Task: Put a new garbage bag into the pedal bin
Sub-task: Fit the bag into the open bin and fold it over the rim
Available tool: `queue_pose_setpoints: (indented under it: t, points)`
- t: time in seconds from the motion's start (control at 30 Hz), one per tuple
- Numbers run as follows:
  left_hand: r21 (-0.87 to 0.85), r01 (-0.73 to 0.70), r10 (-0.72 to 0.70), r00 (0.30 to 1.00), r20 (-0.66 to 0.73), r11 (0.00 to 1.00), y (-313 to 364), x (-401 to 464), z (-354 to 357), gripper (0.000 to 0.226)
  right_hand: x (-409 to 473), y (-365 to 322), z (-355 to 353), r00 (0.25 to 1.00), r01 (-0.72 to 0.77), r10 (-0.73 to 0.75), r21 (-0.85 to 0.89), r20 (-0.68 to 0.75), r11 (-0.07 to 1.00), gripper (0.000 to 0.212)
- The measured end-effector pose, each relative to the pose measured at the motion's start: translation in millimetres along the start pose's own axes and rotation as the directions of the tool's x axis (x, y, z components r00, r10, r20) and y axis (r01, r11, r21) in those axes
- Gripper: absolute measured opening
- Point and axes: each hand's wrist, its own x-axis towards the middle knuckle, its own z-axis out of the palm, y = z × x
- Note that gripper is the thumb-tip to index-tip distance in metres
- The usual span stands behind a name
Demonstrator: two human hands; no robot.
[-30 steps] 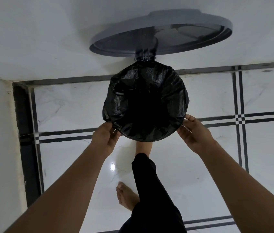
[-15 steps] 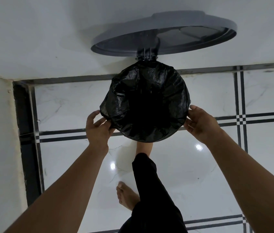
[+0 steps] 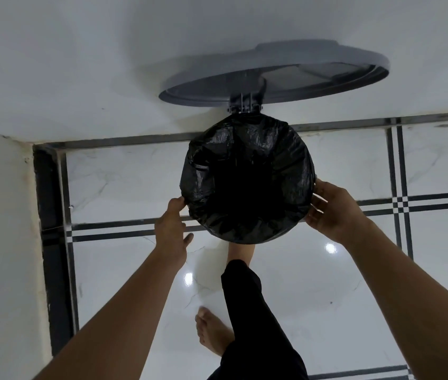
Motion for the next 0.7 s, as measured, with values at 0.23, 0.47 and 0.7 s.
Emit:
queue_pose_setpoints:
  t: [0.23,0.47,0.7]
  points:
    - [-0.309,0.182,-0.133,0.976,0.175,0.933,4,-1,6,0.038,4,8,-2,0.998,-0.057,0.057,0.141,0.007,0.988,0.023]
    - [-0.393,0.293,-0.231,0.952,0.199,0.871,14,-3,11,0.04,7,8,1,0.991,-0.132,0.128,0.206,0.03,0.97,0.033]
    - [-0.332,0.281,-0.246,0.959,0.143,0.9,25,-2,11,0.04,1,7,4,0.989,-0.137,0.144,0.223,-0.015,0.965,0.038]
